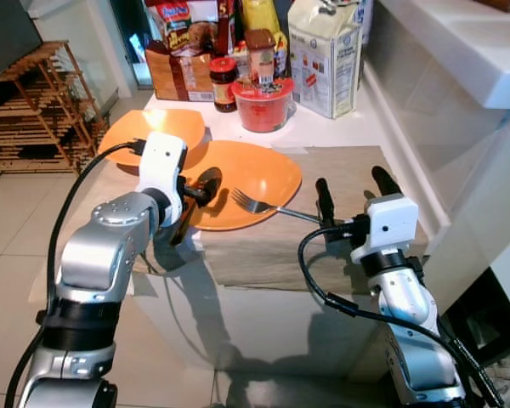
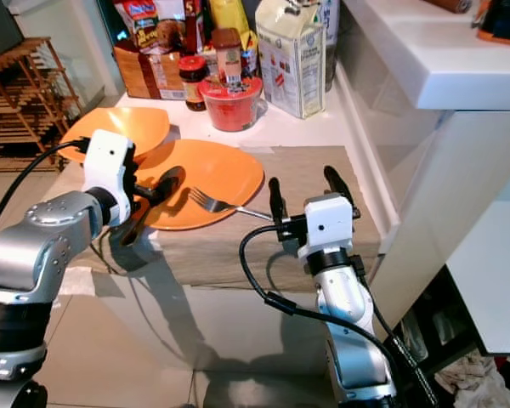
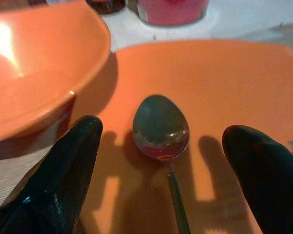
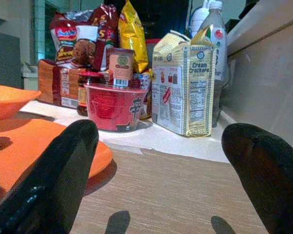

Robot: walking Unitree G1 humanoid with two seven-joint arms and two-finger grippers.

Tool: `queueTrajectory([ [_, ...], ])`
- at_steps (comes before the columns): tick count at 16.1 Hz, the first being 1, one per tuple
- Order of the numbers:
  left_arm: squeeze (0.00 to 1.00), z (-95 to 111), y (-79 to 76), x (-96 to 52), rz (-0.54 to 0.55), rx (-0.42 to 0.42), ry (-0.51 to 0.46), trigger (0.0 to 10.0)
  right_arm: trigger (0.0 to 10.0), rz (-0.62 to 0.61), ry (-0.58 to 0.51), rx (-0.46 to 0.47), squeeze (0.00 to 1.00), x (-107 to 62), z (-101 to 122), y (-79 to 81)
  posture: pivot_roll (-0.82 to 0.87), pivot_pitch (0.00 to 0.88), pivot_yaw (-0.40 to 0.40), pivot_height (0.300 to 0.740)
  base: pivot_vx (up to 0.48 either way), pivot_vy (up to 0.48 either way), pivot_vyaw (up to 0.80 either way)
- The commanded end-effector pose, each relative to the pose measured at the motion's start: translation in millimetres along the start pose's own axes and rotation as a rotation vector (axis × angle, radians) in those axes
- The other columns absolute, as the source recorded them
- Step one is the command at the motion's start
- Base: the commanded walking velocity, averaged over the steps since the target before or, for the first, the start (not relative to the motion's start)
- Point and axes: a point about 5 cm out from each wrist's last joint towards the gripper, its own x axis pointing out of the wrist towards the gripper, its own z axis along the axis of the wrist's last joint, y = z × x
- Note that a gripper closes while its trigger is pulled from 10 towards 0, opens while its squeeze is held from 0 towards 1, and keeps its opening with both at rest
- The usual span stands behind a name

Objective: Setting the table

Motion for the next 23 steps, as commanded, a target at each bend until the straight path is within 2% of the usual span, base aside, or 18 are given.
queueTrajectory([
  [1, 0.00, 2.0, 4.5, 2.3, -0.005, 0.010, 0.030, 10.0, 10.0, 0.005, 0.010, 0.001, 0.00, 0.3, -0.3, 2.7, -0.07, 0.000, 0.106, 0.740, 0.000, 0.000, 0.00],
  [3, 0.00, 2.5, 7.0, 4.0, -0.007, 0.015, 0.043, 10.0, 10.0, 0.005, 0.010, 0.002, 0.00, 0.5, -0.4, 2.8, -0.07, 0.000, 0.109, 0.740, 0.000, 0.000, 0.00],
  [6, 0.00, 11.2, 24.2, 9.8, -0.005, 0.054, 0.107, 10.0, 10.0, 0.000, 0.016, 0.004, 0.00, -0.4, -1.7, 4.5, -0.07, 0.000, 0.124, 0.740, 0.000, 0.000, 0.00],
  [8, 0.00, 12.8, 26.4, 8.9, -0.012, 0.052, 0.131, 10.0, 10.0, -0.005, 0.019, 0.005, 0.00, -0.8, -2.4, 4.6, -0.07, 0.000, 0.125, 0.740, 0.000, 0.000, 0.00],
  [10, 0.00, 14.1, 23.2, 7.8, -0.040, 0.020, 0.151, 10.0, 10.0, -0.006, 0.020, 0.006, 0.00, -0.9, -2.4, 5.0, -0.07, 0.000, 0.131, 0.740, 0.000, 0.000, 0.00],
  [11, 0.00, 16.6, 18.9, 7.1, -0.064, -0.031, 0.159, 10.0, 10.0, -0.009, 0.020, 0.007, 0.00, -0.7, -2.6, 4.8, -0.07, 0.000, 0.130, 0.740, 0.000, 0.000, 0.00],
  [13, 0.00, 22.9, 14.0, 7.0, -0.087, -0.077, 0.146, 10.0, 10.0, -0.010, 0.021, 0.008, 0.00, -0.7, -2.8, 5.4, -0.07, 0.000, 0.129, 0.740, 0.000, 0.000, 0.00],
  [23, 0.00, 16.9, 2.5, 7.6, -0.119, -0.068, 0.203, 10.0, 10.0, -0.007, 0.023, 0.002, 0.00, 1.1, -3.0, 5.0, -0.07, 0.000, 0.127, 0.740, 0.000, 0.000, 0.00],
])
